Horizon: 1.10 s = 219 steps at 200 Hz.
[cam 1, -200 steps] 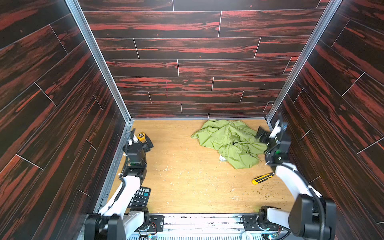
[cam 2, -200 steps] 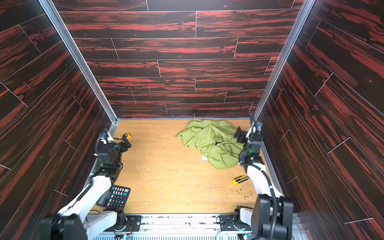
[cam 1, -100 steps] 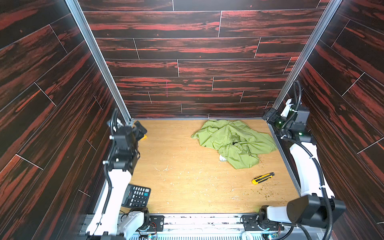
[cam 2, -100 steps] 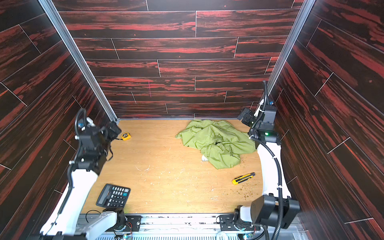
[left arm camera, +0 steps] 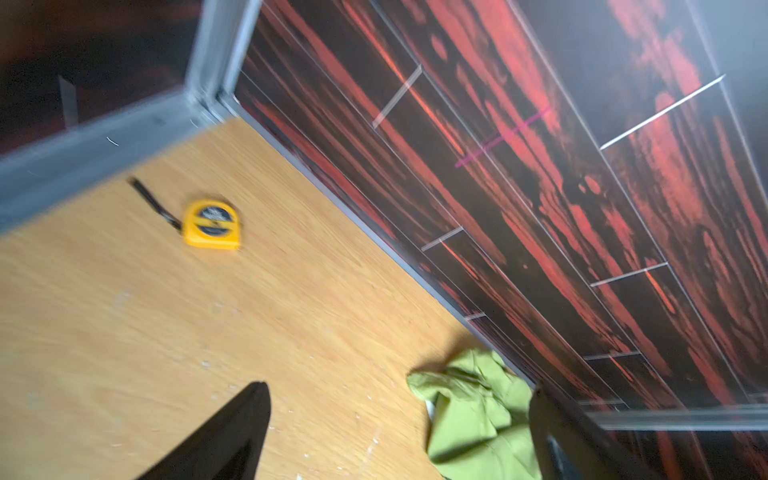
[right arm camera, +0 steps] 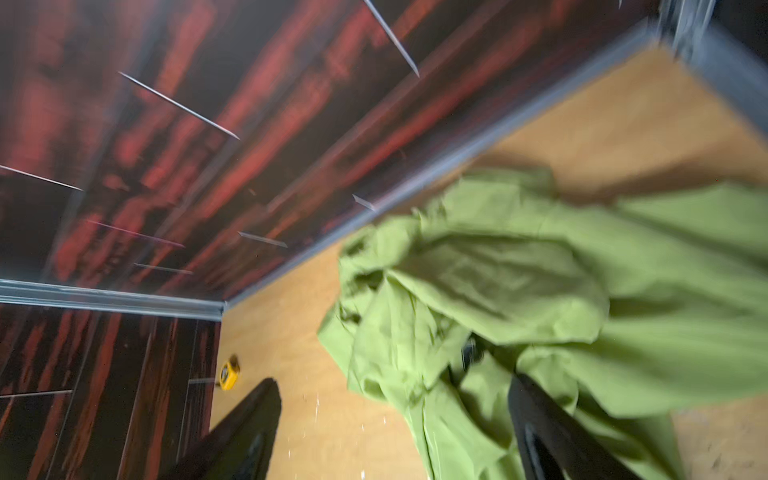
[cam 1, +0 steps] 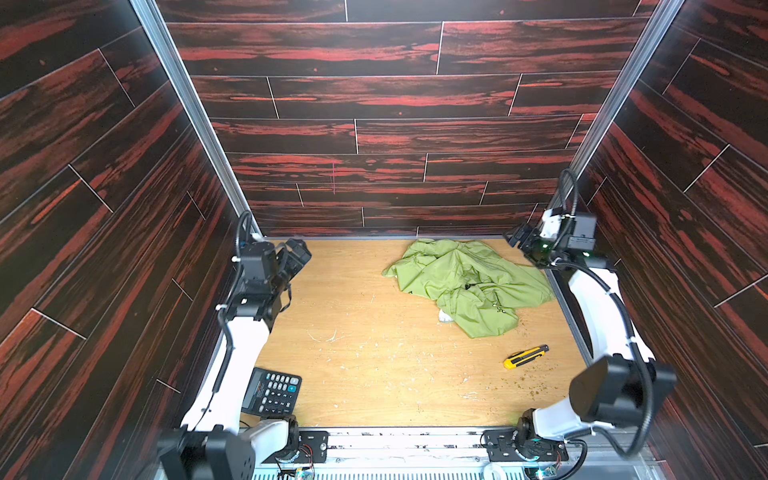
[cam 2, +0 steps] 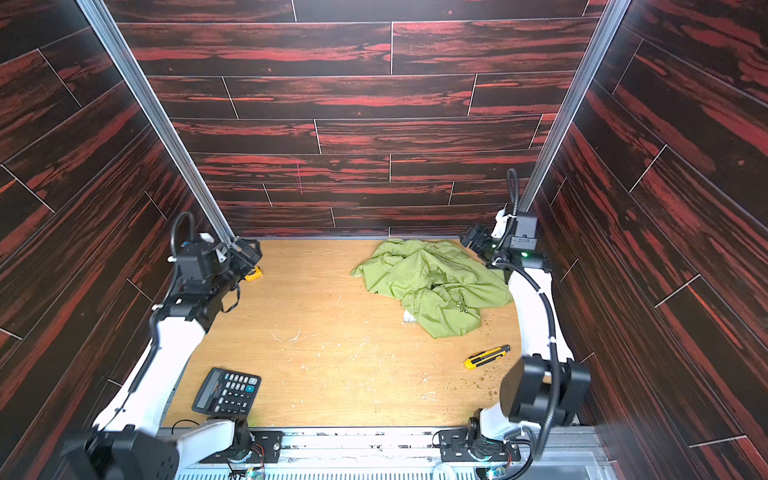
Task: Zip up the jacket
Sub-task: 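Reach both grippers toward the crumpled green jacket, then grasp the green jacket's edges with the left and right grippers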
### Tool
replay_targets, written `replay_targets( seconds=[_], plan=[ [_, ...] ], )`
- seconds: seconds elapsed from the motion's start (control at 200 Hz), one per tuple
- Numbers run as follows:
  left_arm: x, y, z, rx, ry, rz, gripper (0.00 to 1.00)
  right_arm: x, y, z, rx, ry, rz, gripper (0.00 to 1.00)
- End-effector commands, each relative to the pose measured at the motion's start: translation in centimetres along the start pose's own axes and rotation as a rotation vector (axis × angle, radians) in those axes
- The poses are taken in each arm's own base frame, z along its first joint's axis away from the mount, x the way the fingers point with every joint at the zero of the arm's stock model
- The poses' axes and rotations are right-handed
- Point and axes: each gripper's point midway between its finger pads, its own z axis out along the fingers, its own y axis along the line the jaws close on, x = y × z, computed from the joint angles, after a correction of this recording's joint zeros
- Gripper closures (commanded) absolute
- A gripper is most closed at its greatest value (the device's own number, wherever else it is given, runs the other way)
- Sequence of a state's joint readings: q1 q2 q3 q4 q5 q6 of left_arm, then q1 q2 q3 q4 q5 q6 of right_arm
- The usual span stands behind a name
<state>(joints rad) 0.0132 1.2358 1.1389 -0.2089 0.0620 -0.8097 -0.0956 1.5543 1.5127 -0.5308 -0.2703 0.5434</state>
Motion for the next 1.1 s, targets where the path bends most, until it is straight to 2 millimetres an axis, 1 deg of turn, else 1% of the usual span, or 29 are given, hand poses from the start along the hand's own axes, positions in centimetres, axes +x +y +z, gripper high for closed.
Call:
replay_targets(
  seconds=[0.0,0.04,0.1,0.16,0.21,0.27,0.306,0.366,0.426,0.471,0.536,0.626,0.666,0.686,0.716,0.731,0.781,0.857,1.002,1.092],
  plan=[
    [0.2,-2.0,1.2,0.073,0.067,-0.060,0.01,2.6,-0.5,2.2,0.056,0.126,0.042,0.15],
    [0.1,-1.8,1.5,0.078,0.050,-0.088,0.00,3.2,-0.6,2.9,0.082,0.147,0.033,0.15],
    [0.1,-0.7,2.1,0.064,0.007,-0.152,0.00,4.4,-0.2,4.2,0.111,0.189,0.007,0.17],
    [0.7,-0.2,2.9,0.062,0.023,-0.176,0.00,5.5,0.5,5.5,0.123,0.226,-0.029,0.17],
    [2.6,-0.1,4.0,0.037,0.144,-0.158,0.01,6.7,1.3,6.7,0.122,0.260,-0.059,0.18],
    [5.3,0.0,5.3,0.031,0.296,-0.139,0.14,8.3,2.4,8.2,0.114,0.311,-0.096,0.18],
    [6.9,0.4,6.1,0.012,0.355,-0.141,0.18,9.2,2.8,9.1,0.121,0.336,-0.116,0.18],
    [9.2,0.7,7.0,0.000,0.414,-0.137,0.19,10.8,3.1,10.7,0.137,0.379,-0.143,0.18],
    [11.5,0.9,7.7,-0.020,0.464,-0.134,0.19,12.5,2.9,12.4,0.172,0.425,-0.164,0.17],
    [13.3,1.0,8.2,-0.032,0.508,-0.133,0.19,13.7,2.7,13.4,0.196,0.460,-0.176,0.16],
    [15.8,1.1,8.9,-0.053,0.573,-0.126,0.20,15.1,3.0,14.7,0.209,0.506,-0.202,0.16],
    [18.4,1.6,9.8,-0.086,0.634,-0.135,0.24,17.3,4.6,16.2,0.213,0.555,-0.286,0.16],
    [19.4,1.9,10.2,-0.094,0.657,-0.149,0.26,18.0,4.8,16.8,0.239,0.570,-0.316,0.16],
    [19.8,2.0,10.4,-0.095,0.667,-0.154,0.26,18.5,4.6,17.1,0.263,0.581,-0.324,0.16],
    [19.8,1.8,10.4,-0.090,0.668,-0.160,0.26,18.7,4.3,17.5,0.300,0.589,-0.330,0.16],
    [20.5,2.5,10.9,-0.111,0.685,-0.165,0.26,18.9,4.0,17.6,0.320,0.594,-0.332,0.16],
    [21.1,2.7,11.1,-0.115,0.701,-0.168,0.27,19.4,3.1,18.1,0.378,0.608,-0.323,0.17],
    [21.2,2.6,11.3,-0.111,0.707,-0.169,0.27,19.5,1.9,18.3,0.437,0.597,-0.314,0.14],
    [21.2,2.2,11.6,-0.104,0.719,-0.158,0.25,18.3,0.8,17.7,0.509,0.541,-0.348,0.11],
    [22.0,1.9,12.2,-0.096,0.746,-0.160,0.24,17.7,0.0,17.3,0.545,0.517,-0.362,0.10]
  ],
)
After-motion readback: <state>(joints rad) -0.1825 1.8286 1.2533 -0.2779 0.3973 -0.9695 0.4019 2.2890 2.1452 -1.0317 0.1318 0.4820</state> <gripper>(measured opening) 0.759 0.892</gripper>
